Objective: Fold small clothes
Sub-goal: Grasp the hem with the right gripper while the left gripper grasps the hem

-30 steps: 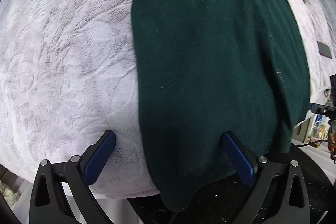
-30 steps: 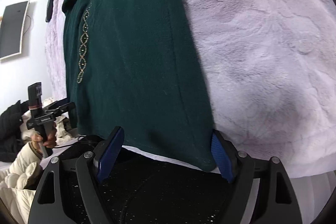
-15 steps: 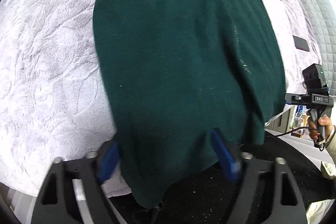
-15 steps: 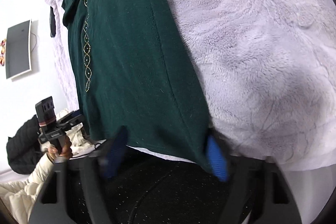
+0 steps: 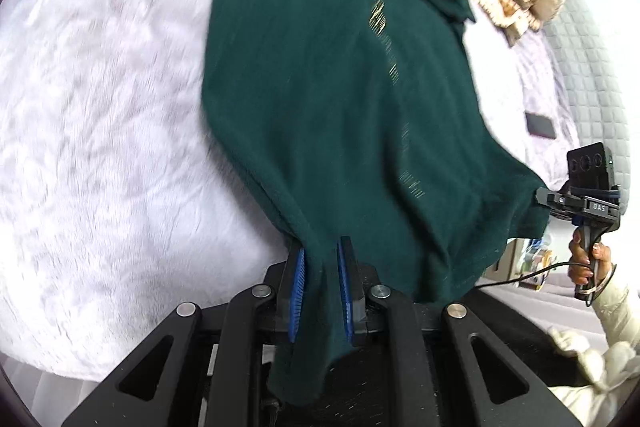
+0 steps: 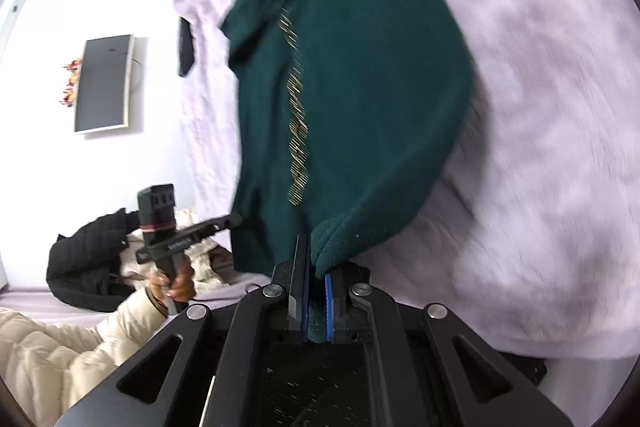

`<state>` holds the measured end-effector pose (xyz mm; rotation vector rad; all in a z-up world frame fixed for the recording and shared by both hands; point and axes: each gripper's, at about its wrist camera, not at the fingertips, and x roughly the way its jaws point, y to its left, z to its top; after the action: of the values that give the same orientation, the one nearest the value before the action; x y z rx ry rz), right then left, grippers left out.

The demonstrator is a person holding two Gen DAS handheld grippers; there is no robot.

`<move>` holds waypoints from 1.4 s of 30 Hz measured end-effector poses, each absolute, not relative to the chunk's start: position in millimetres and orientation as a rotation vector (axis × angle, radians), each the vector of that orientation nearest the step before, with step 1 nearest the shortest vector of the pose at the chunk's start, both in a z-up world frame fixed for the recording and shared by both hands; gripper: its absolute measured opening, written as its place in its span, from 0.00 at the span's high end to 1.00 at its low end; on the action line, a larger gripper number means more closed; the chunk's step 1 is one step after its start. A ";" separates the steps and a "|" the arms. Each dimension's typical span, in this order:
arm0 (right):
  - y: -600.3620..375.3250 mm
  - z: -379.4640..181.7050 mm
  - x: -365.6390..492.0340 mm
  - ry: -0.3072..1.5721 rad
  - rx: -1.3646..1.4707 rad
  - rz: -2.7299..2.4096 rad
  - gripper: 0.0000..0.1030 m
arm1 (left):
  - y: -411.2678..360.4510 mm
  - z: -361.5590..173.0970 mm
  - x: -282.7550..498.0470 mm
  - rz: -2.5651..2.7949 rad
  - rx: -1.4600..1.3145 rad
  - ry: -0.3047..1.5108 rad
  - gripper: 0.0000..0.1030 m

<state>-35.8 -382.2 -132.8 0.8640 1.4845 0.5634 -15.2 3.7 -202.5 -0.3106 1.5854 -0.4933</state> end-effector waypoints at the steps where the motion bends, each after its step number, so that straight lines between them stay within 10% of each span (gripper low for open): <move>1: -381.2 -128.2 -29.7 1.463 0.869 0.573 0.94 | 3.5 -197.2 -11.8 -0.499 -0.317 1.569 0.83; 21: -412.5 -165.0 -73.3 1.653 0.849 0.430 0.94 | 44.1 -235.1 -46.3 -0.345 -0.256 1.764 0.79; 24: -411.0 -169.0 -76.0 1.659 0.854 0.425 0.94 | 53.6 -225.5 -52.5 -0.344 -0.236 1.746 0.48; 25: -409.8 -169.8 -75.7 1.657 0.853 0.433 0.94 | 51.6 -222.4 -53.5 -0.322 -0.203 1.739 0.08; 26: -407.3 -169.3 -74.5 1.656 0.850 0.443 0.94 | 52.1 -218.6 -54.7 -0.289 -0.150 1.715 0.00; 42: -400.1 -169.5 -64.6 1.684 0.828 0.448 0.94 | 48.7 -239.6 -60.9 -0.431 -0.395 1.771 0.00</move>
<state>-64.6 -400.1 -169.5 0.8276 1.6835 0.4483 -60.9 48.7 -239.6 -0.3954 1.7713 -0.4307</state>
